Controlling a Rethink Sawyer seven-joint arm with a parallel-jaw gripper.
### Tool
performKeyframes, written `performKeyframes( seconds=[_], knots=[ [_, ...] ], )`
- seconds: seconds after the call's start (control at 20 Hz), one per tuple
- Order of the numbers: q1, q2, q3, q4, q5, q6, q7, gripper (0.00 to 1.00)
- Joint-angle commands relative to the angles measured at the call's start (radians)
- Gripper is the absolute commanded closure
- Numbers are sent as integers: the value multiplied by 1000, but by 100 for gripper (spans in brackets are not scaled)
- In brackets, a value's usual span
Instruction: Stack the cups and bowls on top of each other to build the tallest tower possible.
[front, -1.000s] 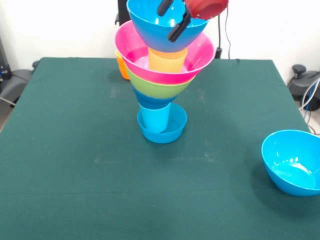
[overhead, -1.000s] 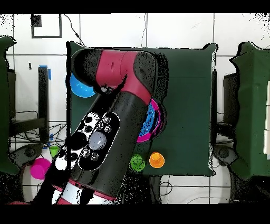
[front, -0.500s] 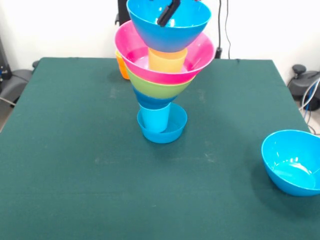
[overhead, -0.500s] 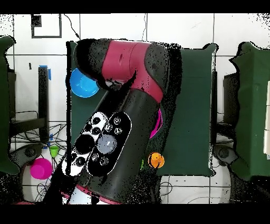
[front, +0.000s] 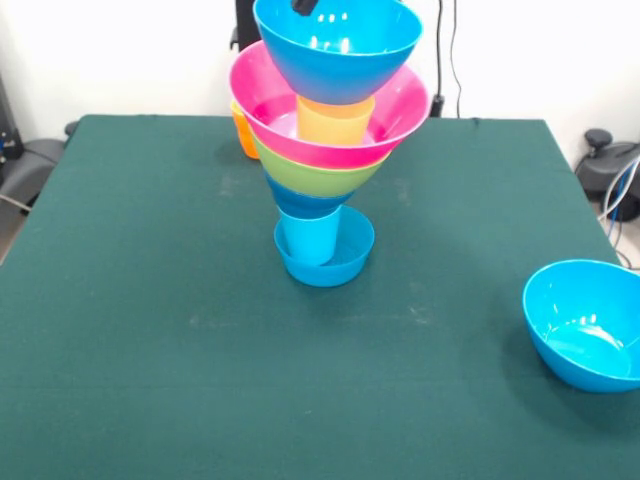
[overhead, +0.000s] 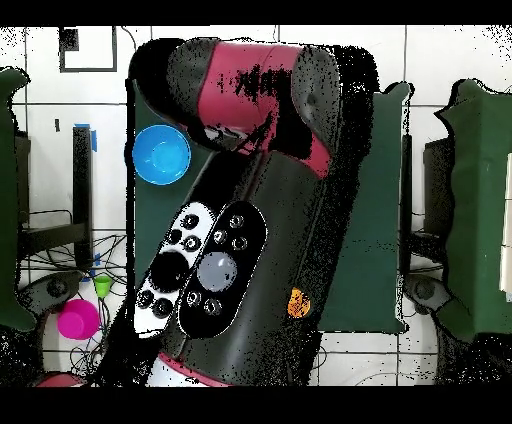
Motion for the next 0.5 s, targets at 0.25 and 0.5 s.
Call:
performKeyframes(
  seconds=[0.25, 0.5],
  knots=[
    [-29, 69, 168, -133, 76, 87, 13, 0],
    [-25, 101, 187, -201, 132, 95, 39, 0]
  ],
)
